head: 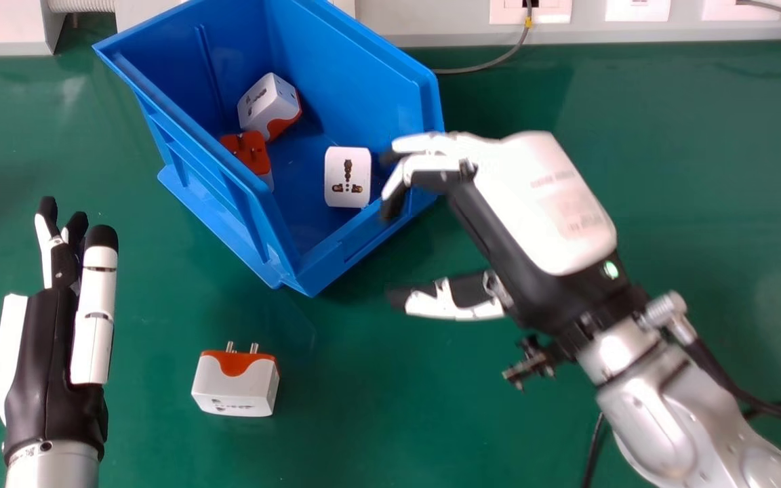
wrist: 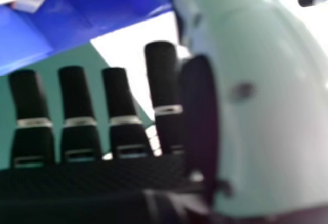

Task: Pick all objects and put in blue box

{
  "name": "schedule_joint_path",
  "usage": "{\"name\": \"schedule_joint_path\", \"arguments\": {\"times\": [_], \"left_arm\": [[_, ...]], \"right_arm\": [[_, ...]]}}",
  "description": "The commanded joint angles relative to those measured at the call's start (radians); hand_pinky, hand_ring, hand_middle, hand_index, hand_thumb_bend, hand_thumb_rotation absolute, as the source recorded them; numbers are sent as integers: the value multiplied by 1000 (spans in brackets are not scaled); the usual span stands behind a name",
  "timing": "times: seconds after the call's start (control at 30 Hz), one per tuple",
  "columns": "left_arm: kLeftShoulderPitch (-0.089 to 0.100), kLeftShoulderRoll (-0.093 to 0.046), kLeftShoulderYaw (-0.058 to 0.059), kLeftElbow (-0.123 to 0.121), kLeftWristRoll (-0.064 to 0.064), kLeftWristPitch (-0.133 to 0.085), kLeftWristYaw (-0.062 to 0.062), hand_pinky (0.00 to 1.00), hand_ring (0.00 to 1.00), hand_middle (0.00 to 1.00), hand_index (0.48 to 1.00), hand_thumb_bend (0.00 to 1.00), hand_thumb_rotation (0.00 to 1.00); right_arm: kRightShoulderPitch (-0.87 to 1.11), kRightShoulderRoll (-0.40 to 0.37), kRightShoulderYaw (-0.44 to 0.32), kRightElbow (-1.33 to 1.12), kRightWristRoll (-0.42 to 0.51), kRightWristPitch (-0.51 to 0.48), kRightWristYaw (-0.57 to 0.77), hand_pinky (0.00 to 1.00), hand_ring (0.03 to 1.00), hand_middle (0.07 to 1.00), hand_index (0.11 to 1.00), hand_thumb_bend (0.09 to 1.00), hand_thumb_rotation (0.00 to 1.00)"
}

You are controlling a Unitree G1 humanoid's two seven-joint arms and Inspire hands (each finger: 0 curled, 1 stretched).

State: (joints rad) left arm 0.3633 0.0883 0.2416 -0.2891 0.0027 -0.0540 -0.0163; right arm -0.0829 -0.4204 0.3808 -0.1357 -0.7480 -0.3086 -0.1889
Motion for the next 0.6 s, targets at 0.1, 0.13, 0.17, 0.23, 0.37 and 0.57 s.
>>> {"name": "schedule_joint_path", "arguments": {"times": [0.1,0.13,0.17,0.23,0.37,0.57], "left_arm": [[12,-4,6,-1,-7,-44,8,1000,1000,1000,1000,375,1000],[11,-5,8,3,-10,-46,9,1000,1000,1000,1000,375,1000],[11,-5,9,7,-13,-47,10,1000,1000,1000,1000,376,1000],[11,-6,11,9,-18,-48,11,1000,1000,1000,1000,375,1000],[12,-9,15,3,-28,-48,11,1000,1000,1000,1000,374,1000],[12,-7,22,10,-34,-55,12,1000,1000,1000,1000,374,1000]], "right_arm": [[61,-42,-29,-29,27,-124,-1,578,714,752,497,487,147],[75,-52,-28,-27,26,-147,-1,578,714,752,497,487,147],[85,-58,-29,-26,25,-165,1,584,721,757,497,486,149],[99,-68,-28,-21,24,-197,8,599,734,765,497,486,151],[108,-76,-11,-4,23,-264,31,610,743,770,497,486,153],[78,-67,38,18,0,-336,91,600,734,769,497,485,156]]}}
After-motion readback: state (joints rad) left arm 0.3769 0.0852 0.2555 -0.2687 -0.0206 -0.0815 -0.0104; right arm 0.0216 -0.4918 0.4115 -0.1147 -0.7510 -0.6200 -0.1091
